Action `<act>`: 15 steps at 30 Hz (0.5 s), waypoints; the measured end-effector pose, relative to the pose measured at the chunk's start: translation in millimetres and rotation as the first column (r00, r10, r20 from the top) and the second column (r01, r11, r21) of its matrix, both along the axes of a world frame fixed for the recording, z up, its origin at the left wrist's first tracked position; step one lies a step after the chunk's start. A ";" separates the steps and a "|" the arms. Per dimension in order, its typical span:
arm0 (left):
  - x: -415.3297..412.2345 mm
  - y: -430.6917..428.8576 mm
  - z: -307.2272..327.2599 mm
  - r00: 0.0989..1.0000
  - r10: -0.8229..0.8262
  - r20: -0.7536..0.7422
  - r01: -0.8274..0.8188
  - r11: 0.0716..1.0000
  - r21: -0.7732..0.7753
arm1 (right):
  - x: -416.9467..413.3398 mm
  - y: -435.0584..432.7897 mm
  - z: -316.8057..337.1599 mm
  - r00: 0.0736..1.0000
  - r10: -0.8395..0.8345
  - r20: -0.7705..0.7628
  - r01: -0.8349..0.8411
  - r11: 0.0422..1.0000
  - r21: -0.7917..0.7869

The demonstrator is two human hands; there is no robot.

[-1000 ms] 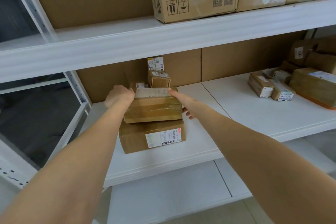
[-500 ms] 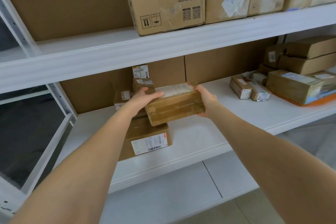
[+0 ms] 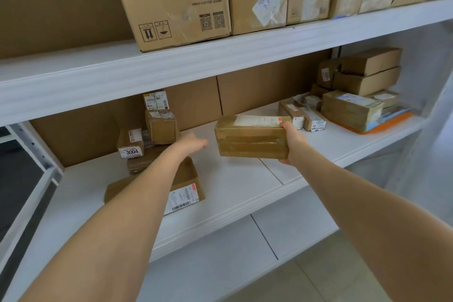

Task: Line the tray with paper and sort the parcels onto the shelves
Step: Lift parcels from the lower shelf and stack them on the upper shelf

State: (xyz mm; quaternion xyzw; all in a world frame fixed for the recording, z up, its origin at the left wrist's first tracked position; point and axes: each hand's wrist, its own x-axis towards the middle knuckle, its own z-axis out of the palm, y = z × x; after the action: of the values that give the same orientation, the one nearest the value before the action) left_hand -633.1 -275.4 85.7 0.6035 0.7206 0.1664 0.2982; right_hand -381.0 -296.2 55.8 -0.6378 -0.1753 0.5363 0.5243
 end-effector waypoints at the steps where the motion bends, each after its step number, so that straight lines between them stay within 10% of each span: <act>1: -6.9 0.0 -1.5 0.990 -0.082 -0.113 0.075 0.995 -0.064 | -1.1 0.2 -4.5 1.000 0.013 0.005 -0.013 1.000 -0.022; 5: -29.9 -6.4 -16.4 0.845 -0.352 -0.403 0.222 0.916 -0.335 | -17.4 0.4 -24.9 0.999 0.049 -0.022 -0.050 0.998 -0.050; 15: -45.5 0.2 -53.0 0.781 -0.349 -0.518 0.204 0.926 -0.317 | -36.1 18.7 -62.4 0.999 0.035 0.017 -0.034 0.997 -0.066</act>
State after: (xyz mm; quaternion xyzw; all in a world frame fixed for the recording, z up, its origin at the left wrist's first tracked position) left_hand -678.7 -275.2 32.7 0.6840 0.6936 -0.1553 0.1642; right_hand -417.1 -277.5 -6.6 -0.6564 -0.1736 0.5449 0.4921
